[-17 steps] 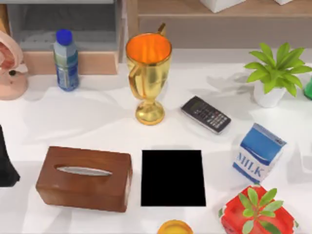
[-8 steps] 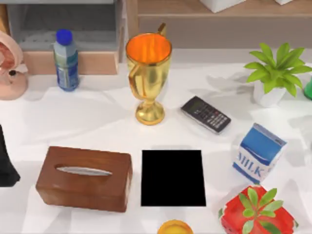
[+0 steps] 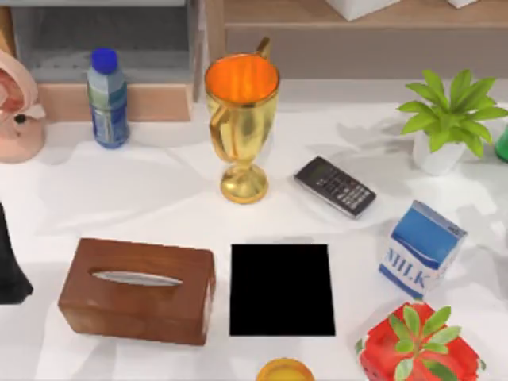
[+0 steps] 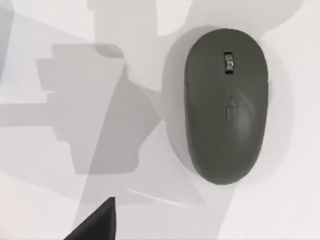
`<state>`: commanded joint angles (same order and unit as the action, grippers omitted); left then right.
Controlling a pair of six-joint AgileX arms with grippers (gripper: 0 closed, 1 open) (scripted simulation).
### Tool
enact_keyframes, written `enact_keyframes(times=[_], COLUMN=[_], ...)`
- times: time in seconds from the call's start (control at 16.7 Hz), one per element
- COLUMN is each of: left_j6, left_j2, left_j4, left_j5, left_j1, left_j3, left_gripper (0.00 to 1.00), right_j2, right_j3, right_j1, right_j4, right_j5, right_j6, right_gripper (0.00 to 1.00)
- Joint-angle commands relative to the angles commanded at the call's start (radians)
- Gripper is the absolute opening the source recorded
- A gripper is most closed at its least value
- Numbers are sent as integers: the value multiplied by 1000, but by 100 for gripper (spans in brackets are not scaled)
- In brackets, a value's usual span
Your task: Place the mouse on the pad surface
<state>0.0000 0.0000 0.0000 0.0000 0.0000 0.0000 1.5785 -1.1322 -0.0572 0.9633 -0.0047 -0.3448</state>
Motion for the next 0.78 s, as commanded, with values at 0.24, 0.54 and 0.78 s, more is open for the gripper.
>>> enact_keyframes(times=[0.24, 0.54, 0.78], left_j6=[0, 0, 0], left_j2=[0, 0, 0], left_j4=[0, 0, 0], left_j5=[0, 0, 0], left_j1=[0, 0, 0], left_j3=[0, 0, 0], left_gripper=[100, 100, 100], right_j2=[177, 204, 200], right_j3=[-139, -164, -122], right_j1=[-7, -9, -7], right_j4=[103, 120, 79], right_j5=[0, 0, 0], right_j6=[-39, -46, -46], right_gripper=[100, 100, 100])
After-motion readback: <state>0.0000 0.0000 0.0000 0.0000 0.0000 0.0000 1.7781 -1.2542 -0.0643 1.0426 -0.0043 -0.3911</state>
